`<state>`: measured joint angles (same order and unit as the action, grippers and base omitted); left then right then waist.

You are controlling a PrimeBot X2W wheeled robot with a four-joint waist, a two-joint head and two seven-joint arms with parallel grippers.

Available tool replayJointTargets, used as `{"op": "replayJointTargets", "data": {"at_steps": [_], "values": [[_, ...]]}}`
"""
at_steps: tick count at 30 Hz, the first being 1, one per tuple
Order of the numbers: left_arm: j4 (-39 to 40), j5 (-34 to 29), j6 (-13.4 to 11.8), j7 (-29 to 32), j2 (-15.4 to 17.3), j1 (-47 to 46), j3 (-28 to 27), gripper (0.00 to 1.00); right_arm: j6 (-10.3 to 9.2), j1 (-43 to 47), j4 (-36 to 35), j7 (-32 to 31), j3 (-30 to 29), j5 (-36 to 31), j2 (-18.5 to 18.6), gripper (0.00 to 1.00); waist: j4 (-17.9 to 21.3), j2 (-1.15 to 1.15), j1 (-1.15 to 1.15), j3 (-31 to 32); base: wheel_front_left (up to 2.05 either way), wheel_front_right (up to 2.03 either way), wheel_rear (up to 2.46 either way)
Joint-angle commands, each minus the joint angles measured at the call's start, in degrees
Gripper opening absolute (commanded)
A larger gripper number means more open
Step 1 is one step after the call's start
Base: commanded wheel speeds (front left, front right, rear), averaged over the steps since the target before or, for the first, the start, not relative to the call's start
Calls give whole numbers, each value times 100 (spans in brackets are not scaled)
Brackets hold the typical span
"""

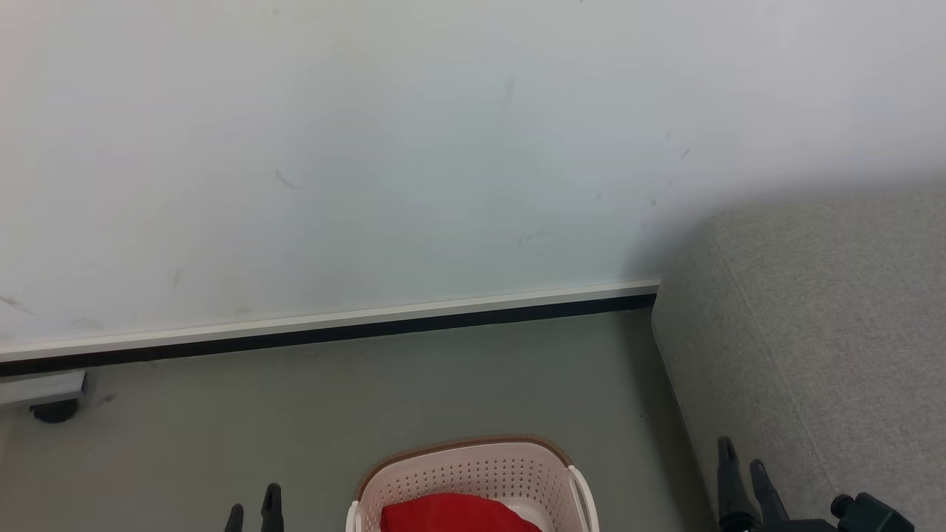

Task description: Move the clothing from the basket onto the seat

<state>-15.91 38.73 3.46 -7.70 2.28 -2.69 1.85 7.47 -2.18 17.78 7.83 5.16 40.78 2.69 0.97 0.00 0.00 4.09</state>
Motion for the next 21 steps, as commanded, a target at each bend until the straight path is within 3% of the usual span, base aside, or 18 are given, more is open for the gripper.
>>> {"op": "replayJointTargets", "data": {"at_steps": [1,12,21], "values": [[47,-185,11,-68,53,-124,7,100,2,0,-75,36,53,-210,25,100,2,0,0,-1,0,0,0],[135,-827,-93,-229,57,-201,-28,100,3,20,-207,-42,354,-1281,27,100,38,0,0,5,0,0,0],[-7,-1541,-164,-344,76,-219,64,100,3,73,-284,44,341,-1681,27,100,76,0,0,37,0,0,0]]}}
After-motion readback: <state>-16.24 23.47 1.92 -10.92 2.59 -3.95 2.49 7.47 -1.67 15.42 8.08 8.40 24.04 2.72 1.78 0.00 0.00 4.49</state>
